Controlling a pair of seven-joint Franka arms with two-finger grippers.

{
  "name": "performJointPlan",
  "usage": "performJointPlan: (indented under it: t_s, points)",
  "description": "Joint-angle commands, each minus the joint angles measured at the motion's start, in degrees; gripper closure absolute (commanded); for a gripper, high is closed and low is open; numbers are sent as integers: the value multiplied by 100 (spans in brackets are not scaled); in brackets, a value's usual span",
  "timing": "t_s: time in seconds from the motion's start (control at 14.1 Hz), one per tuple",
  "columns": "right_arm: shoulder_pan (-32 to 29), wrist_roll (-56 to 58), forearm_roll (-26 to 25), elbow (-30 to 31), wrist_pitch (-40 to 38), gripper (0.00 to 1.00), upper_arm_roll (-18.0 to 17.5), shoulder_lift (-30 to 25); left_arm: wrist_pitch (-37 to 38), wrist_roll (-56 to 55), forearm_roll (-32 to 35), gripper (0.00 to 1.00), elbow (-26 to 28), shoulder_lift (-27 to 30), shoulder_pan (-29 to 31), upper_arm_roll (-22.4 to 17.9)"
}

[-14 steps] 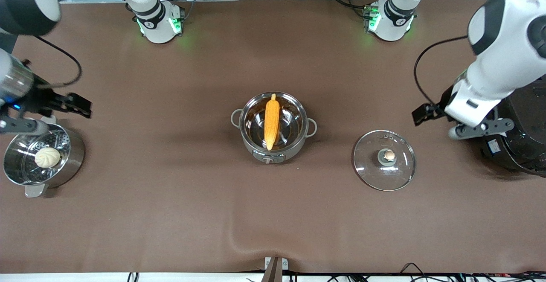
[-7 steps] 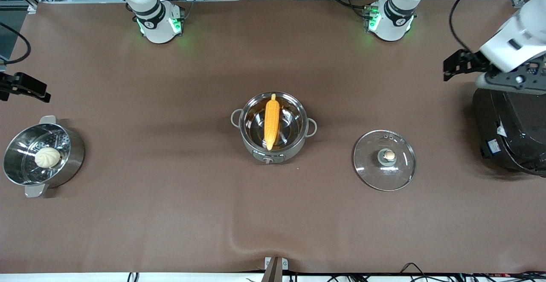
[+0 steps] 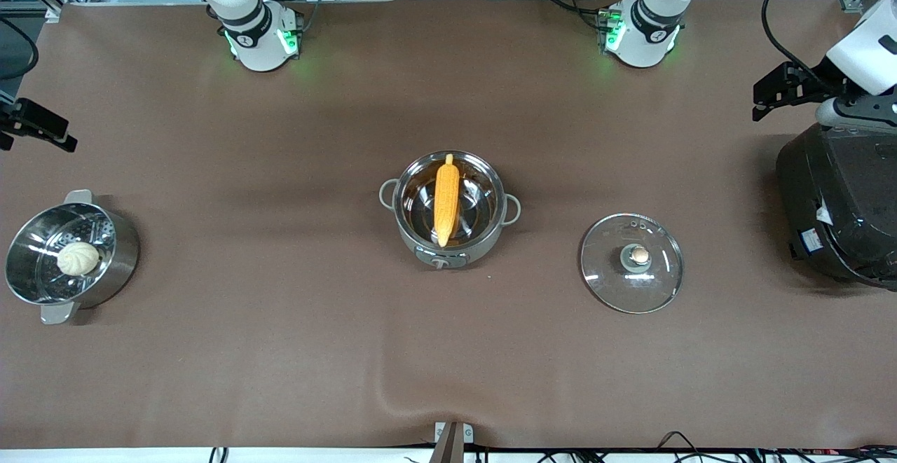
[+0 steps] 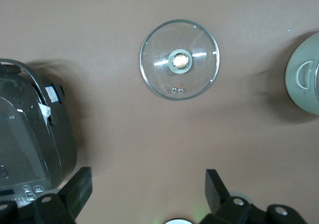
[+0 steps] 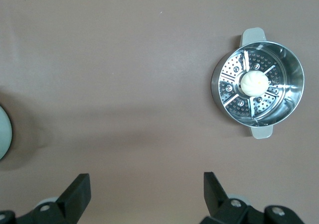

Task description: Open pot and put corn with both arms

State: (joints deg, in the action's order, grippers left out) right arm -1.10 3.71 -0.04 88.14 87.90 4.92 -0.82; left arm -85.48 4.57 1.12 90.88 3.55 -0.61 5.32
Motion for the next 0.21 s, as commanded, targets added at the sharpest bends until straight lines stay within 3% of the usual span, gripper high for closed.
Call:
performJointPlan:
  t_s: [0.0, 0.14]
  points:
    - [-110, 77, 101, 150, 26, 0, -87, -173, 163, -158, -112, 0, -141, -38, 0, 39]
    - [-110, 77, 118, 133, 78, 0, -87, -156, 163, -158, -121, 0, -132, -47, 0, 22]
